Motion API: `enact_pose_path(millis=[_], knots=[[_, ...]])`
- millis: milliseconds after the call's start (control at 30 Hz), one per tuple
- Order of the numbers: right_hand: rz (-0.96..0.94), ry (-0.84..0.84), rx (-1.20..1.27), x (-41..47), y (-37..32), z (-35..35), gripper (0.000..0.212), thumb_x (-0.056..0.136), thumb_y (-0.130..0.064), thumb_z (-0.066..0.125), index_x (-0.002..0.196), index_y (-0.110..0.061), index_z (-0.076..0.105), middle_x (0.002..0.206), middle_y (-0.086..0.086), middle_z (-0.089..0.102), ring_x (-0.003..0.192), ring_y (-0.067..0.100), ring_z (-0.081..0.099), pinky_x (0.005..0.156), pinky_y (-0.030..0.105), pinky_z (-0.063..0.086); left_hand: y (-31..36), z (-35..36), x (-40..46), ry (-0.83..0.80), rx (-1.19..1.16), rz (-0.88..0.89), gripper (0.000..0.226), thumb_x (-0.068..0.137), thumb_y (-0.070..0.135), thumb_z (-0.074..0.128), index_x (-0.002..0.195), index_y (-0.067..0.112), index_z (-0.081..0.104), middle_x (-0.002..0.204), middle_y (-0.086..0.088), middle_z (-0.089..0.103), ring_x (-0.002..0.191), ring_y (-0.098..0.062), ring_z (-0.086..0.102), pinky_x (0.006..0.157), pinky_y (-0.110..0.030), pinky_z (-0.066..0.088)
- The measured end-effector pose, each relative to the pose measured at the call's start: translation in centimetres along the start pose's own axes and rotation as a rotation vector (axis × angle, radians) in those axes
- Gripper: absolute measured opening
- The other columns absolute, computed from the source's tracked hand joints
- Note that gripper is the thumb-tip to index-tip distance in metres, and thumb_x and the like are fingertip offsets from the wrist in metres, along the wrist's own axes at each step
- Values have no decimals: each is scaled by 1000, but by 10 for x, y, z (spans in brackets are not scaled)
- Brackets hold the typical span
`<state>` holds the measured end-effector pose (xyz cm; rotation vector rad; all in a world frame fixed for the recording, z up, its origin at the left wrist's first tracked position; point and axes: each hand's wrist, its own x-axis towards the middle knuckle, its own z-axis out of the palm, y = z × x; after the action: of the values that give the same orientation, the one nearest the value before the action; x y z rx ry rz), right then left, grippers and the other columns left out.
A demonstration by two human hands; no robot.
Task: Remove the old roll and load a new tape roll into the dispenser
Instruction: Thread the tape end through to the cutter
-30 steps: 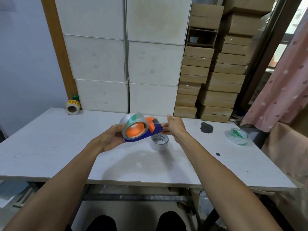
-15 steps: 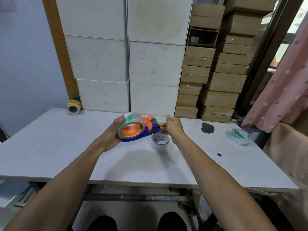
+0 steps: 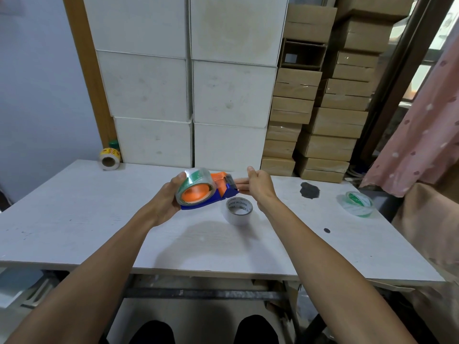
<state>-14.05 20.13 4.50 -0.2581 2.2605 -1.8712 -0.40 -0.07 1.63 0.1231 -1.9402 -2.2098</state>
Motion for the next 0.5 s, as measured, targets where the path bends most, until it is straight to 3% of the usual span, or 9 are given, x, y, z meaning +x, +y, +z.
enact_pose_path(millis=[67,200,433,500], knots=[[-14,3,2,-2,0,0,48,110,-31,34,89,-2,66,76,9,76,79,25,75,80,35,62,0,0,0,0,-1,0,100,58,80,75,135,20,57,130,-9,68,116,-27,66,87,-38,59],[-9,9,3,-1,5,3,51,109,-34,34,101,4,68,87,15,79,84,27,77,84,40,63,1,0,1,-4,-7,6,97,59,80,74,135,22,57,128,-7,69,116,-26,67,87,-38,59],[0,-1,9,-4,6,2,47,110,-32,35,100,2,67,91,15,79,83,28,75,77,34,63,-1,-1,2,11,-41,13,96,59,79,74,135,22,58,128,-5,70,116,-25,67,86,-36,59],[13,-7,23,-4,8,2,46,109,-31,36,91,-2,66,87,13,78,80,27,74,80,37,63,-3,-2,1,9,-42,7,93,60,79,74,133,23,59,126,-5,71,115,-24,67,86,-36,59]])
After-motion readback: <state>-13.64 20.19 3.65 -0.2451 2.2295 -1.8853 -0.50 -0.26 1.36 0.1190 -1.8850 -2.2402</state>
